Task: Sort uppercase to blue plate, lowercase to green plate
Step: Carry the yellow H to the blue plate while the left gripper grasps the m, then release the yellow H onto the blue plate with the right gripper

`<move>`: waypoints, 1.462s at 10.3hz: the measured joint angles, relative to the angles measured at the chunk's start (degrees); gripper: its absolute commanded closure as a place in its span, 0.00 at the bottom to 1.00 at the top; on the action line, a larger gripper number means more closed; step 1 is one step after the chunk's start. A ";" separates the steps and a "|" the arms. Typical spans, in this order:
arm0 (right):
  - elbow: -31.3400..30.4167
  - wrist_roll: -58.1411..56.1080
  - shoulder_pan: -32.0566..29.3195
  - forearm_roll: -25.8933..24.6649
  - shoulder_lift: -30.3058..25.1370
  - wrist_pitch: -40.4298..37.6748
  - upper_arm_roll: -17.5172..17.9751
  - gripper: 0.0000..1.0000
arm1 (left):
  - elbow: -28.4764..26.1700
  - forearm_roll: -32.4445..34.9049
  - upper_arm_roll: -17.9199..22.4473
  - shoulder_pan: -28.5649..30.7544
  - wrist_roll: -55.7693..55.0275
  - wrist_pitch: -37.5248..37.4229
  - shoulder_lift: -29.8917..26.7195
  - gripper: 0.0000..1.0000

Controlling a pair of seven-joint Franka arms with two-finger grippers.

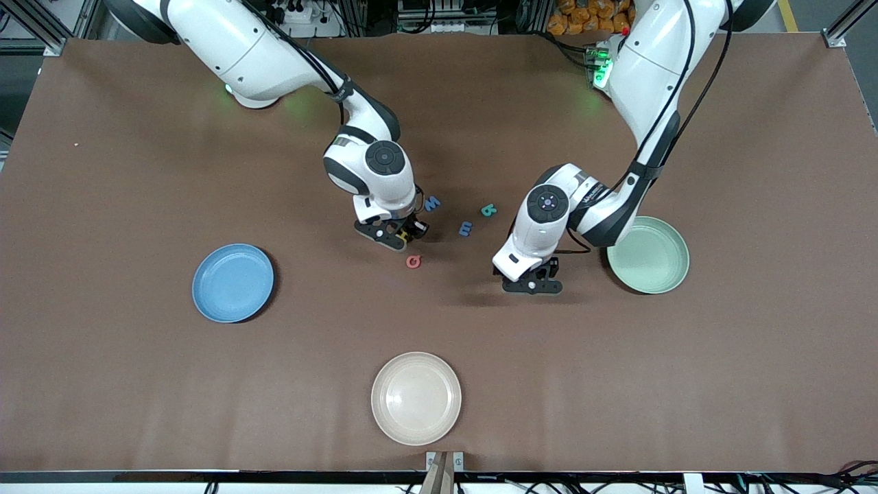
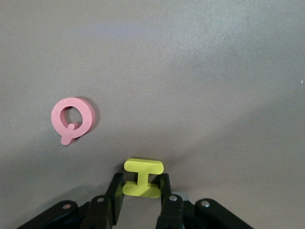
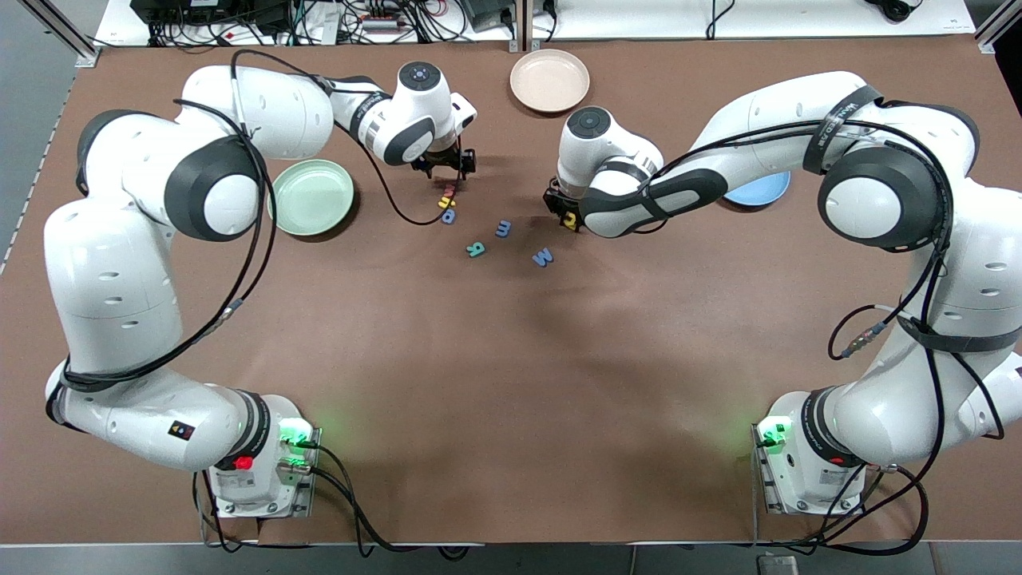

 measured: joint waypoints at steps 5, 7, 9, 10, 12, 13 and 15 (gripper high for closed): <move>1.00 -8.07 -5.15 1.27 -4.24 -4.51 -0.15 1.00 | -0.03 -1.81 -0.23 -0.18 -0.04 0.00 0.01 0.40; 1.04 -20.28 -9.70 8.24 -9.45 -11.61 -0.25 1.00 | -0.09 -1.81 -0.30 -0.35 -0.05 0.00 0.06 0.41; 0.91 -31.77 -14.40 10.30 -13.01 -18.95 -1.67 1.00 | -0.23 -1.81 -0.36 -0.74 -0.10 0.00 0.15 0.48; 0.82 -36.34 -15.93 10.44 -13.65 -20.00 -3.35 1.00 | -0.27 -1.82 -0.38 -0.86 -0.12 0.00 0.25 0.52; 0.68 -45.53 -19.00 10.85 -13.76 -20.46 -6.95 1.00 | -0.51 -1.82 -0.46 -0.95 -0.13 0.00 0.41 0.55; 0.63 -50.48 -19.74 11.31 -13.75 -20.45 -9.80 1.00 | -0.60 -1.82 -0.65 -1.01 -0.13 0.00 0.40 0.57; 0.36 -60.33 -20.57 16.45 -13.69 -19.63 -16.42 1.00 | -0.71 -1.81 -0.84 -1.08 -0.13 -0.09 0.33 0.60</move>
